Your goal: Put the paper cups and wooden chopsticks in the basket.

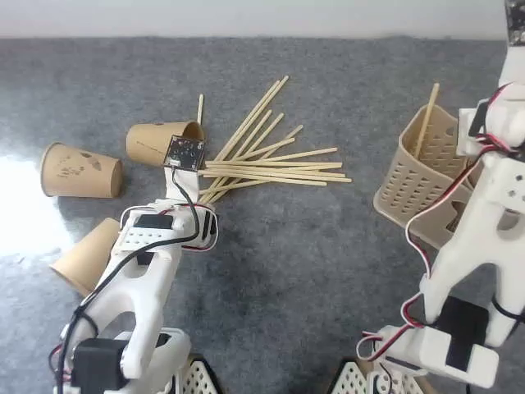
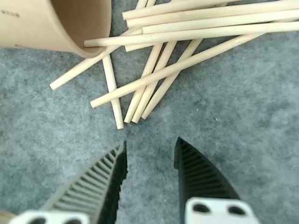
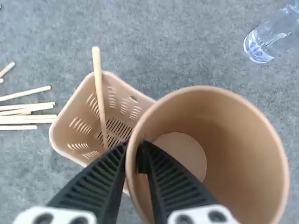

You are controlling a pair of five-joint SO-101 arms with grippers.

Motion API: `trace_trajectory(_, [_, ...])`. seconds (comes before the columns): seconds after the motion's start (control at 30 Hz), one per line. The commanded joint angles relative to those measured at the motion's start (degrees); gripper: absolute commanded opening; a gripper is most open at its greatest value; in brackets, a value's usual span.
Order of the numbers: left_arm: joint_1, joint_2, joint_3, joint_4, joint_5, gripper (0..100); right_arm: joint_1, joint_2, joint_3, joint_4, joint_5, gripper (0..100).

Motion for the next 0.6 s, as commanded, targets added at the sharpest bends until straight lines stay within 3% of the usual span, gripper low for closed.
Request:
trace_trajectory(0.0, [0.0, -2.46, -0.48, -1.58, 0.44, 17, -0.48, -3.03, 2.9, 2.24, -1.05, 0.7])
trace_trajectory(0.37, [0.0, -2.46, -0.48, -1.58, 0.44, 17, 0.84, -2.59, 13.1, 0.31, -0.97, 1.7])
trace_trajectory(0.57, [0.0, -2.46, -0.48, -1.67, 0.44, 17, 6.37, -3.12, 13.71, 0.22, -1.05, 24.3])
